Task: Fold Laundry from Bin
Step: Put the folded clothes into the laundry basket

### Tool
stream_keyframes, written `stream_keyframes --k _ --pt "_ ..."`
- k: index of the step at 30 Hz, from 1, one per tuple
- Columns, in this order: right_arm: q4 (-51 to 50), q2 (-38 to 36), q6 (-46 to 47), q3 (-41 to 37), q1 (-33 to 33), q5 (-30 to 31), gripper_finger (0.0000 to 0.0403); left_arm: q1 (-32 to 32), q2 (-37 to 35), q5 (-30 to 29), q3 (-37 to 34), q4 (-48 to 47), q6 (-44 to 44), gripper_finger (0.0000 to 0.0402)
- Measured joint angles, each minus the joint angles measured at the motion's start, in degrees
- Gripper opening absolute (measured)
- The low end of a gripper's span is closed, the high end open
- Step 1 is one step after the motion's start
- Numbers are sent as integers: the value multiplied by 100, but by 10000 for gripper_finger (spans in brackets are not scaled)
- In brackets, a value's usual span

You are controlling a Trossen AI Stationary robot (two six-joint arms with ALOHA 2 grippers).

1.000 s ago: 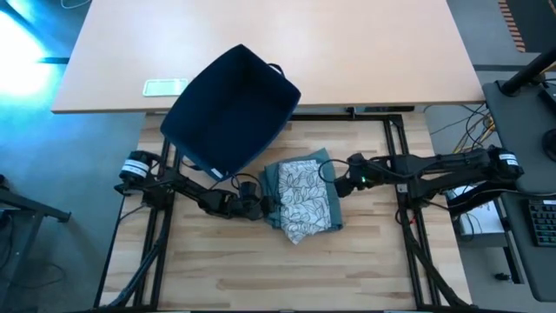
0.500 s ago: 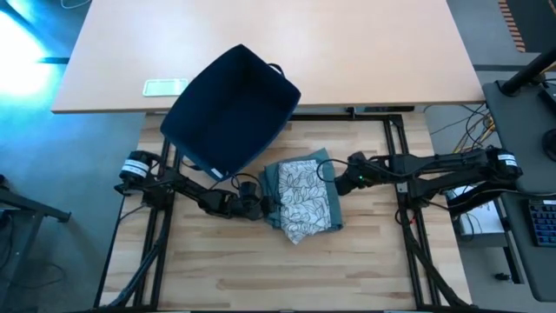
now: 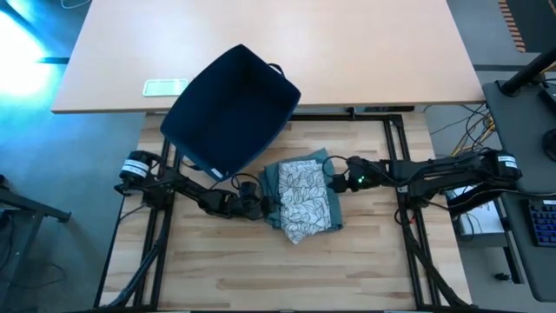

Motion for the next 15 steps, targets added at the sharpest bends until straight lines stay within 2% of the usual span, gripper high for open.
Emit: stream_keyframes --k 2,6,12,15 --pt "751 147 186 -301 -81 3 324 0 0 0 -1 10 3 104" --pt "1521 659 538 -763 -147 -18 320 0 -2 28 4 56 42 96" --pt "3007 1574 554 -909 -147 -289 293 -7 2 152 145 24 148 81" --pt "3250 2044 532 -697 -140 -452 264 -9 9 199 306 -119 328 79"
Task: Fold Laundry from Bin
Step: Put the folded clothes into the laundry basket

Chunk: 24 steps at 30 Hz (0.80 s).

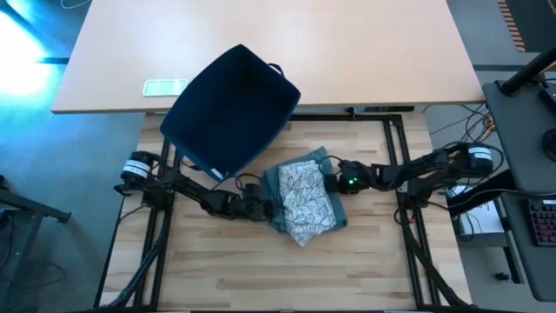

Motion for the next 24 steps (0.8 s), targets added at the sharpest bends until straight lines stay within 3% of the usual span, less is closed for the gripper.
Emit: stream_keyframes --k 4,9,11,15,19,24 --pt "-107 455 -254 333 13 -198 193 -2 1 24 317 -683 -145 78" --pt "-619 438 -699 734 26 -266 59 -41 -9 -39 540 -1144 -302 69" --pt "-1134 261 -951 988 51 -250 54 -89 -11 -45 653 -1221 -304 50" --pt "-3095 -329 -1355 1885 200 -222 54 -285 -27 6 1084 -1262 -304 6" --pt "-5000 -758 -1815 2975 413 -54 54 -476 -76 -45 1722 -1898 -234 4" --pt "-6415 -844 -2003 4011 564 92 54 -516 -236 -117 2441 -2745 170 1"
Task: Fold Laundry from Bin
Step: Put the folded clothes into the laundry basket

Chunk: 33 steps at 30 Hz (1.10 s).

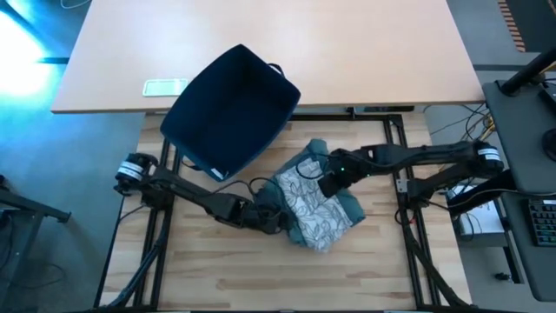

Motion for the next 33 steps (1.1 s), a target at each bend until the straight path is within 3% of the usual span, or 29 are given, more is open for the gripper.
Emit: stream_keyframes --k 5,9,17,21,27,30,33 --pt "-506 56 -124 612 130 276 54 72 -245 -18 443 -699 446 0" --pt "-866 52 -174 729 124 310 54 179 -297 185 393 -687 529 0" --pt "-117 128 227 -674 103 -52 54 402 47 623 47 -319 309 9" --pt "209 160 371 -1334 95 -113 54 581 305 770 26 -330 300 47" --pt "185 113 227 -1717 99 -244 54 674 458 1195 -237 -1 -103 137" --pt "196 113 131 -1723 99 -285 54 675 541 1137 -684 754 -667 176" --pt "204 113 118 -1723 96 -287 54 675 701 779 -1101 2088 -926 201"
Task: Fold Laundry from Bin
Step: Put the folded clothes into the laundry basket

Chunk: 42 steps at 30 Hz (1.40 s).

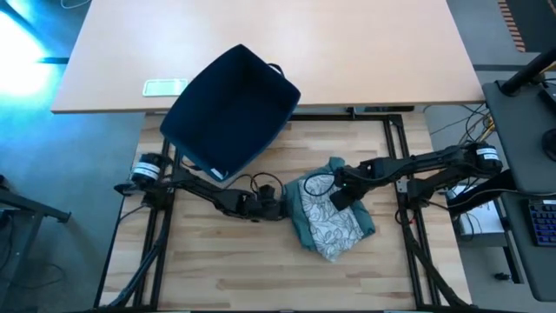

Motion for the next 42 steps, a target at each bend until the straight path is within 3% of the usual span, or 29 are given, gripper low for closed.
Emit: stream_keyframes --k 4,12,17,21,26,31,42 --pt "16 0 -46 -7 -11 -1 54 -28 451 -264 -42 1115 -276 212" --pt "-9 0 15 -9 -11 -125 63 -85 1363 -356 689 1120 -423 213" --pt "-7 28 83 -13 -11 -137 57 -46 1689 -155 1080 1129 -322 213" --pt "3 91 107 -13 -11 -141 57 -33 1869 -336 1300 1147 -238 203" --pt "35 176 168 -13 -13 -220 57 67 1923 -374 1515 989 184 153" --pt "18 179 170 -13 -13 -258 57 122 1935 -345 1628 709 417 28" --pt "79 130 373 77 31 -553 57 165 1062 -672 1564 -158 1558 21"
